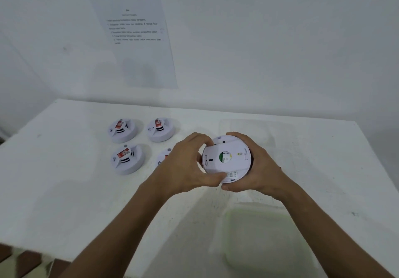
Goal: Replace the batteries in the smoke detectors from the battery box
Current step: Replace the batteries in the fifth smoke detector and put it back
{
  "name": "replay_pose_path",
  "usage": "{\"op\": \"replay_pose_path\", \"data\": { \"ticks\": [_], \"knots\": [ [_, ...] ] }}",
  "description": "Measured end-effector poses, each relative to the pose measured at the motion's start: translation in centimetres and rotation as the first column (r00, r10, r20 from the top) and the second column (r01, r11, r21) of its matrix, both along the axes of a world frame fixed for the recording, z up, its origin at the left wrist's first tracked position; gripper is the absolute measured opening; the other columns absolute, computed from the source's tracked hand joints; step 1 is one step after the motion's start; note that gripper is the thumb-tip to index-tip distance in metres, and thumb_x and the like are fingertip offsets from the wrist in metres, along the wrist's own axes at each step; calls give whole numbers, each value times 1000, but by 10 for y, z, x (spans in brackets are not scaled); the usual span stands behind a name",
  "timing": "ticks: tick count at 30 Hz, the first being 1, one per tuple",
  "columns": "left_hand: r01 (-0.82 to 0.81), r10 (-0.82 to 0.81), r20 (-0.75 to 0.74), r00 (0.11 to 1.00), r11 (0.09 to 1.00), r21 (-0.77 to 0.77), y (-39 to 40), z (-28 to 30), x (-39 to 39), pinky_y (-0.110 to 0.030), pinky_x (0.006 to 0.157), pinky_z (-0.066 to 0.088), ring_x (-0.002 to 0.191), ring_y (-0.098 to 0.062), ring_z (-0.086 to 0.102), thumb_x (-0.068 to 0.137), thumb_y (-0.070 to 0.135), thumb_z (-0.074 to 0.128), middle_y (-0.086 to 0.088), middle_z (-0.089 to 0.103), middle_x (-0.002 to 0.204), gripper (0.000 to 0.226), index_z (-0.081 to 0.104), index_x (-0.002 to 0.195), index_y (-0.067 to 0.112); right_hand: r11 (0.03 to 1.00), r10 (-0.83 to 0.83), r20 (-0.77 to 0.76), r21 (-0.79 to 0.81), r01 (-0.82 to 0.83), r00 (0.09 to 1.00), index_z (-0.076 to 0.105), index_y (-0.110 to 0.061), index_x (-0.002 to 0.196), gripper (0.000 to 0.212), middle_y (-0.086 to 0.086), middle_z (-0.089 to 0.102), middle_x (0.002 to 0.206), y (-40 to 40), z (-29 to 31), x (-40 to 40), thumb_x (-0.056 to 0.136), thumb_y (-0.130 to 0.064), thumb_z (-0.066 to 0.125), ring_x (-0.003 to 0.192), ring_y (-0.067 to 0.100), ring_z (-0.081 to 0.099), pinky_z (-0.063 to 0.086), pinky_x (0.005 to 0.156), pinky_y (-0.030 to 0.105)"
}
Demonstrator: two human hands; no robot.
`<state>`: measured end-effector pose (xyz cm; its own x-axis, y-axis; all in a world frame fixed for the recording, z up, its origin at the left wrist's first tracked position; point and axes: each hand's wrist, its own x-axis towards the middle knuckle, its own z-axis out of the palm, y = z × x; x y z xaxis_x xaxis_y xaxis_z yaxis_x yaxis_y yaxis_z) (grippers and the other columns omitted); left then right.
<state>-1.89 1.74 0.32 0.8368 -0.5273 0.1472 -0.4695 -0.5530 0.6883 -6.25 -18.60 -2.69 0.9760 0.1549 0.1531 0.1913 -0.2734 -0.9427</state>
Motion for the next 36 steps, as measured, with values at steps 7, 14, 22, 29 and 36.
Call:
{"op": "replay_pose_path", "data": {
  "ticks": [7,14,22,29,36],
  "knots": [
    [110,-122,71,990,982,151,4,3,13,-26,79,53,98,-4,55,53,66,72,18,48,113,69,64,109,27,999,28,9,-41,-27,1000,54,-23,130,90,-11,63,118,-3,-2,-1,54,7,92,112,14,61,54,86,24],
    [124,-197,220,955,944,306,-5,5,10,-31,65,50,76,-13,50,51,63,57,4,43,94,59,49,88,17,999,48,-25,-23,-49,999,51,-19,132,92,-3,64,123,-4,-11,0,54,11,90,116,13,62,53,93,24],
    [-55,33,158,987,989,135,22,-24,1,-31,62,50,75,-8,51,53,53,72,9,45,92,52,55,87,17,996,-88,-57,-7,88,994,48,-20,135,101,-15,65,122,-42,-13,-17,48,8,91,113,6,63,53,83,17],
    [-48,56,-5,998,897,439,36,-91,-32,-22,58,49,72,-8,50,59,61,70,12,42,99,61,55,102,20,994,-92,-126,-67,84,988,49,-31,133,99,-14,61,122,-58,-11,-34,46,-10,91,114,6,60,56,84,21],
    [-68,81,-14,997,902,426,34,-86,-36,-26,69,53,82,-10,56,72,57,69,10,44,114,65,55,122,18,995,-91,-121,-60,85,988,47,-30,133,101,-20,61,120,-45,-11,-39,45,-9,91,114,0,59,51,84,12]
  ]
}}
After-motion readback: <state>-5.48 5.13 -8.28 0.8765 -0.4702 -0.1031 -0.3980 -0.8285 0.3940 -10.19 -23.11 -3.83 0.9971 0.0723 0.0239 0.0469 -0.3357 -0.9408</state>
